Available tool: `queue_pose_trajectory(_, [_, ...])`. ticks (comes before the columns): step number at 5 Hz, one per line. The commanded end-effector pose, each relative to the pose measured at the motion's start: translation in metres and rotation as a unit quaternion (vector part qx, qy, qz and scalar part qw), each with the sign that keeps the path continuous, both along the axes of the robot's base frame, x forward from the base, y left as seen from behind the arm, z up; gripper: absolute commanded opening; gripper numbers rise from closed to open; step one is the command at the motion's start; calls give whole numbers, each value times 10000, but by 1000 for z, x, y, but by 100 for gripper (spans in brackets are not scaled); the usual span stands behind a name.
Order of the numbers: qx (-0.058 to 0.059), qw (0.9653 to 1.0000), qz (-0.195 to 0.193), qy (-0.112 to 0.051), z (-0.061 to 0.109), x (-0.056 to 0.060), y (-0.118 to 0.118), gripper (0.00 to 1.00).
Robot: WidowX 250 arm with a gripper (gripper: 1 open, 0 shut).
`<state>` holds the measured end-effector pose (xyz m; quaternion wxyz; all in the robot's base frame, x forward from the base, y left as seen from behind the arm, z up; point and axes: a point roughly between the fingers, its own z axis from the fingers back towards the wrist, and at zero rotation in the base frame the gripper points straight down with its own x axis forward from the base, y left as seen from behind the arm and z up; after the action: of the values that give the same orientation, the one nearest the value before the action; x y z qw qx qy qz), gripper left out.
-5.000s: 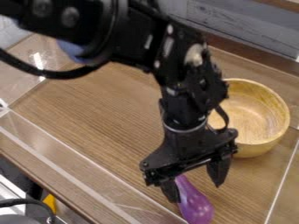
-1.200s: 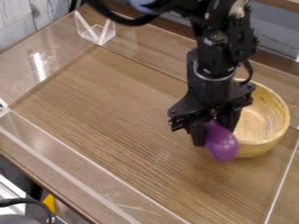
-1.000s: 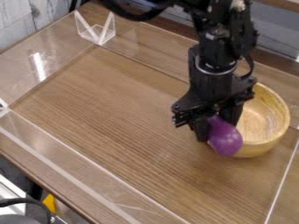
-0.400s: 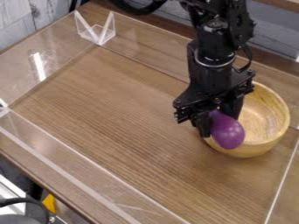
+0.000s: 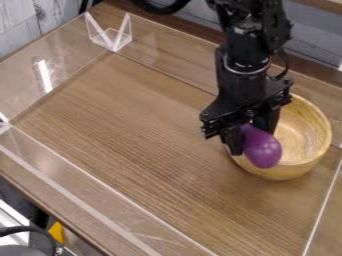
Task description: Put the purple eggplant in the brown bowl
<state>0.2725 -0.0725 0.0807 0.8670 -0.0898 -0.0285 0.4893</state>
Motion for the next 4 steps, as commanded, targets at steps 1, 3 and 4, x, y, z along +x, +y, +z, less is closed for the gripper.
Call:
queue_pose_trajectory(1, [-101,9996,77,-235,14,10,1,0])
queue_pose_trajectory(3, [-104,9997,62,-228,13,12,0,100])
queue_pose_trajectory(4, [-93,9997,3,-247,12,13,0,100])
